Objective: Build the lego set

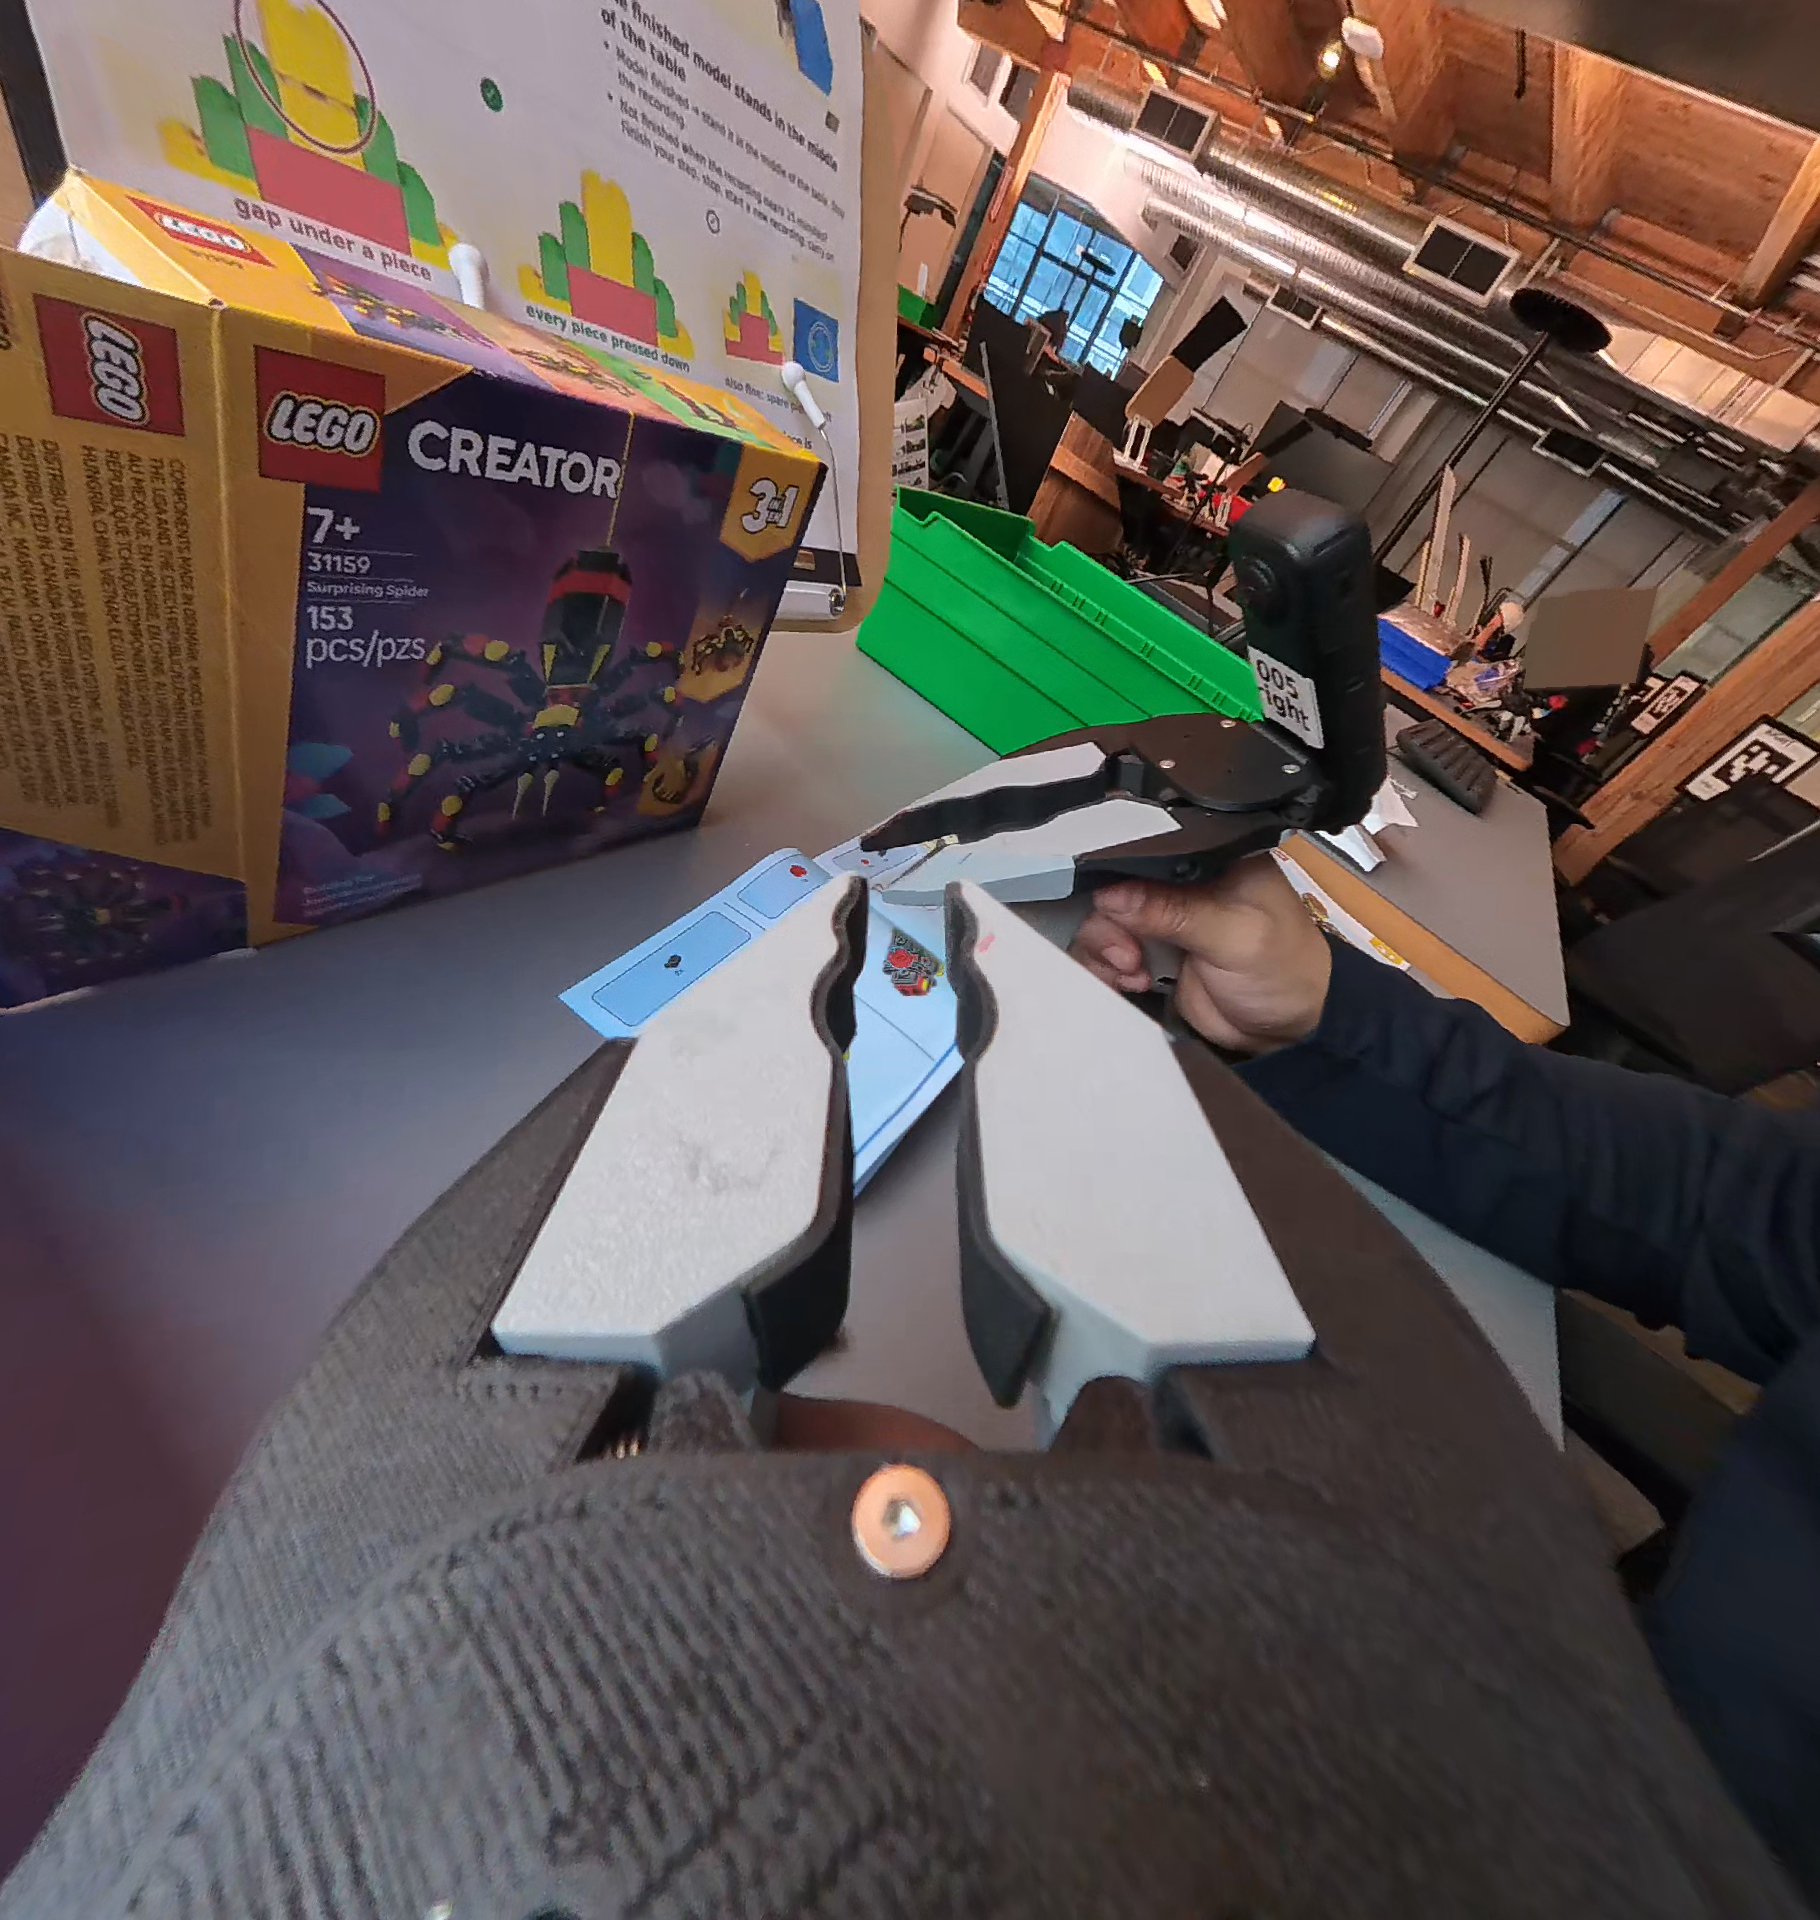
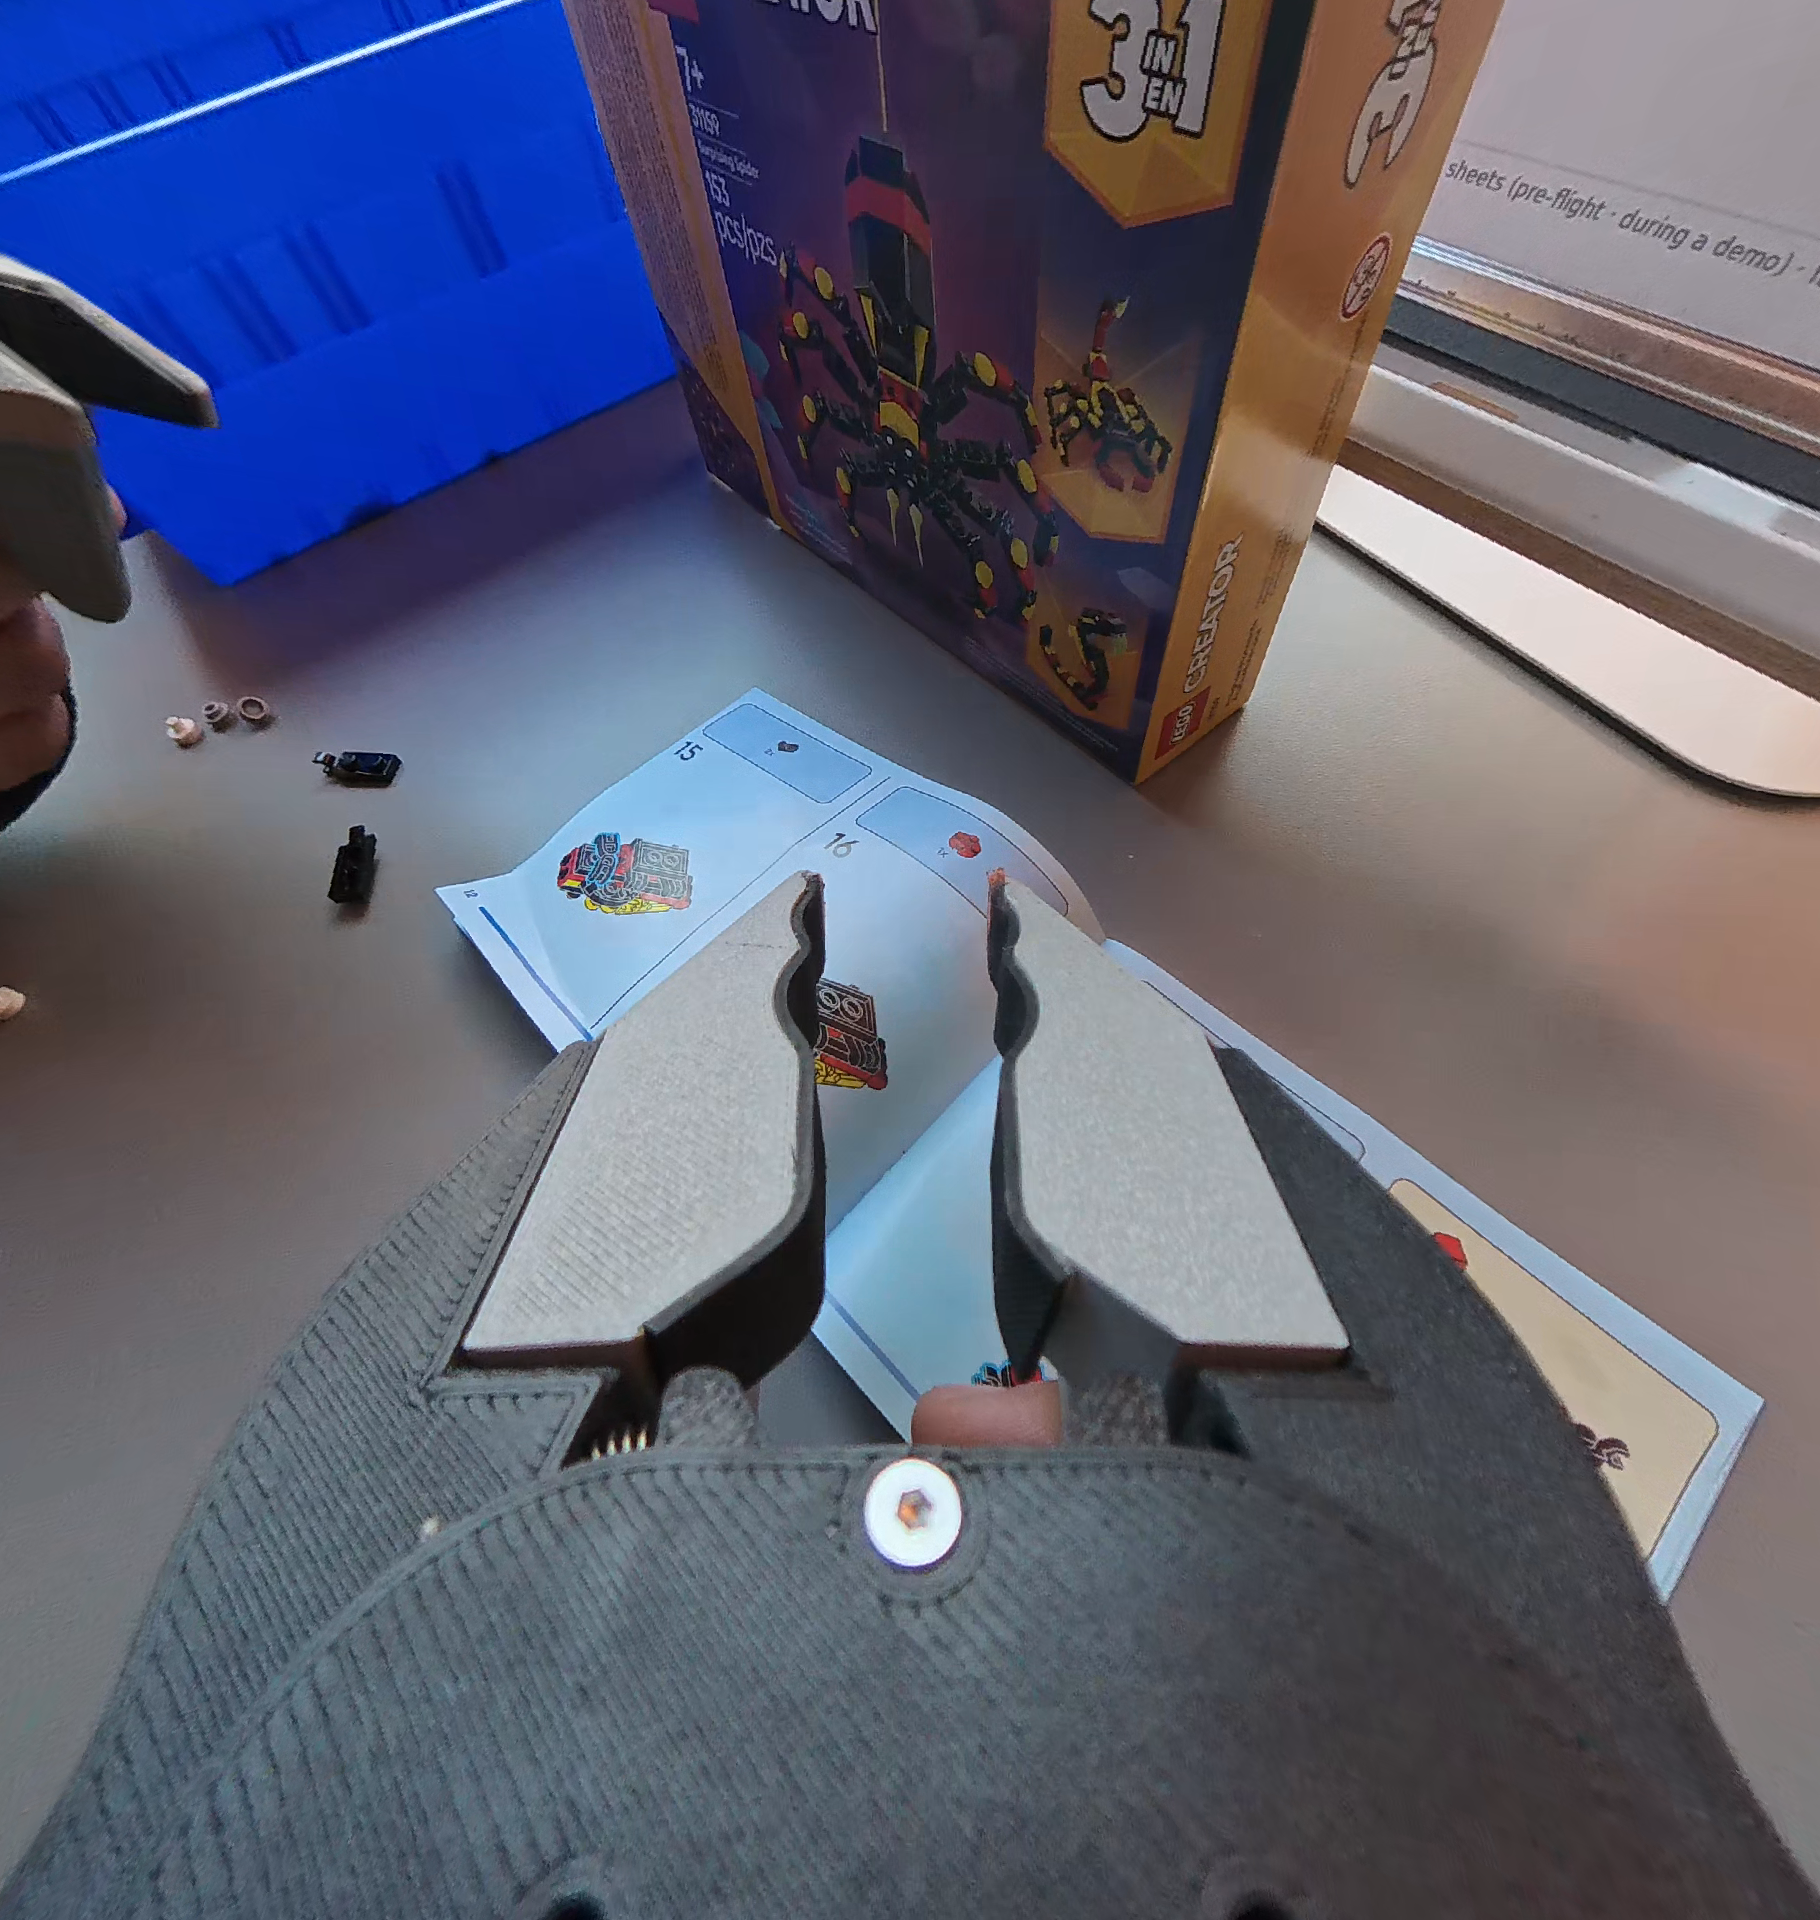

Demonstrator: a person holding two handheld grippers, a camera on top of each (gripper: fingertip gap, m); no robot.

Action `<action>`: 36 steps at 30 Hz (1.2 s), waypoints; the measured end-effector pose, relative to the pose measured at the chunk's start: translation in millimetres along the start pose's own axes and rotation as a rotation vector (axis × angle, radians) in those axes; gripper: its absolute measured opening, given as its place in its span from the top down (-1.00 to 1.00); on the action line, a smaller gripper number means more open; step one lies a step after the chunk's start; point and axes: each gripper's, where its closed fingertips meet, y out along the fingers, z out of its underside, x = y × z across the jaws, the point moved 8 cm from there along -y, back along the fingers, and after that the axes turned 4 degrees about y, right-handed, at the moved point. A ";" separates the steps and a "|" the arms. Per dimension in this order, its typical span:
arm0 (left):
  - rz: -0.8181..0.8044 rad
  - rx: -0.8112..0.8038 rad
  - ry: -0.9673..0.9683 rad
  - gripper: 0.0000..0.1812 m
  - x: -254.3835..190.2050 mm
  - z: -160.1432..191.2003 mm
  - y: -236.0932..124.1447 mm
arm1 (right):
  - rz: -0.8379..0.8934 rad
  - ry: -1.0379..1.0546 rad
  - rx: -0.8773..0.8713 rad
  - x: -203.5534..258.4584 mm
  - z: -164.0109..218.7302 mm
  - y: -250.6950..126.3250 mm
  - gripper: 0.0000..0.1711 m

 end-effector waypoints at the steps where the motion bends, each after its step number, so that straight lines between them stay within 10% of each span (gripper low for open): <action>1: -0.004 -0.002 0.004 0.86 0.2 -0.6 -0.3 | 0.001 0.000 -0.001 -0.2 -0.1 0.1 0.67; 17: 0.017 0.027 0.075 0.87 -15.6 8.2 8.1 | -0.108 -0.271 0.040 69.0 -173.8 -9.8 0.65; 25: -0.057 0.050 0.179 0.88 -9.9 12.8 16.1 | -0.155 -0.258 0.084 91.7 -132.3 43.6 0.60; 36: -0.024 -0.010 0.179 0.88 -17.2 -3.4 0.2 | -0.118 -0.082 -0.021 32.4 -70.6 -23.4 0.52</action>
